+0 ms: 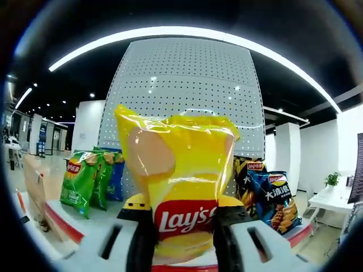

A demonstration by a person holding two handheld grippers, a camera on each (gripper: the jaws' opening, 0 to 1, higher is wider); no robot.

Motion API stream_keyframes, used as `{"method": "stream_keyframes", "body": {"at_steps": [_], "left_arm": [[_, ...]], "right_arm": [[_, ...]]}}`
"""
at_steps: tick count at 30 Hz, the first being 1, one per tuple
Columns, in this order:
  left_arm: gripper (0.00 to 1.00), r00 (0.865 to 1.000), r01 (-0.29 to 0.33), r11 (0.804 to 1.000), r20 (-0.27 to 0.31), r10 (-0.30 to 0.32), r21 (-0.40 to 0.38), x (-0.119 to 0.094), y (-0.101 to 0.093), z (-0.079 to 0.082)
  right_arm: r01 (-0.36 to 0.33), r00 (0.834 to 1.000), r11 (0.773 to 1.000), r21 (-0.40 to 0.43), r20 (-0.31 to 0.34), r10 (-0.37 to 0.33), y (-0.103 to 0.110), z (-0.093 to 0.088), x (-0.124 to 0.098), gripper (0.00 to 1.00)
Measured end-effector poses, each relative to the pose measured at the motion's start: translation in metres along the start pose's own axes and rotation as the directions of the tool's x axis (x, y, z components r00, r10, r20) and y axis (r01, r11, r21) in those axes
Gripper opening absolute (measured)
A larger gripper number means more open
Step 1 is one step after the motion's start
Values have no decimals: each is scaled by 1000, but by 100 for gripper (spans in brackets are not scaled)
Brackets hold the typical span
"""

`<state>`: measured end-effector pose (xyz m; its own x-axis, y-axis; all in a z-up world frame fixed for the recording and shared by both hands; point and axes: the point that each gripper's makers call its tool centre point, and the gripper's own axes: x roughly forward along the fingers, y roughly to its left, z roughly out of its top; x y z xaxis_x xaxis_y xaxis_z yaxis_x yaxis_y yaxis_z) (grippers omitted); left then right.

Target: Place the items from the shopping basket onto the snack and drink counter

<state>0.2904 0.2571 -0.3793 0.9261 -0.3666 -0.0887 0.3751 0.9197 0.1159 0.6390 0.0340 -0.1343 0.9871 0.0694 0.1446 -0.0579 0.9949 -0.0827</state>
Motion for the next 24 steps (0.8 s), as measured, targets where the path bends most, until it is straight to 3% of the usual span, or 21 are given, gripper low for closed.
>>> {"method": "stream_keyframes", "body": {"at_steps": [4, 7, 11, 21, 24], "left_arm": [[79, 1000, 1, 1000, -9, -1, -8, 3, 1, -4], [79, 1000, 8, 1000, -4, -8, -7, 3, -1, -4], [79, 1000, 8, 1000, -12, -8, -7, 3, -1, -8], [79, 1000, 4, 1000, -16, -5, -13, 5, 2, -13], [79, 1000, -1, 1000, -26, 0, -28, 3, 4, -20]], "right_arm": [[14, 999, 1000, -11, -30, -15, 3, -1, 12, 39], [17, 999, 1000, -23, -51, -18, 7, -6, 42, 39], [34, 995, 999, -15, -90, -35, 10, -16, 28, 39], [51, 983, 996, -69, -175, -63, 15, -34, 52, 39], [42, 972, 995, -91, -225, -62, 16, -47, 58, 39]]}}
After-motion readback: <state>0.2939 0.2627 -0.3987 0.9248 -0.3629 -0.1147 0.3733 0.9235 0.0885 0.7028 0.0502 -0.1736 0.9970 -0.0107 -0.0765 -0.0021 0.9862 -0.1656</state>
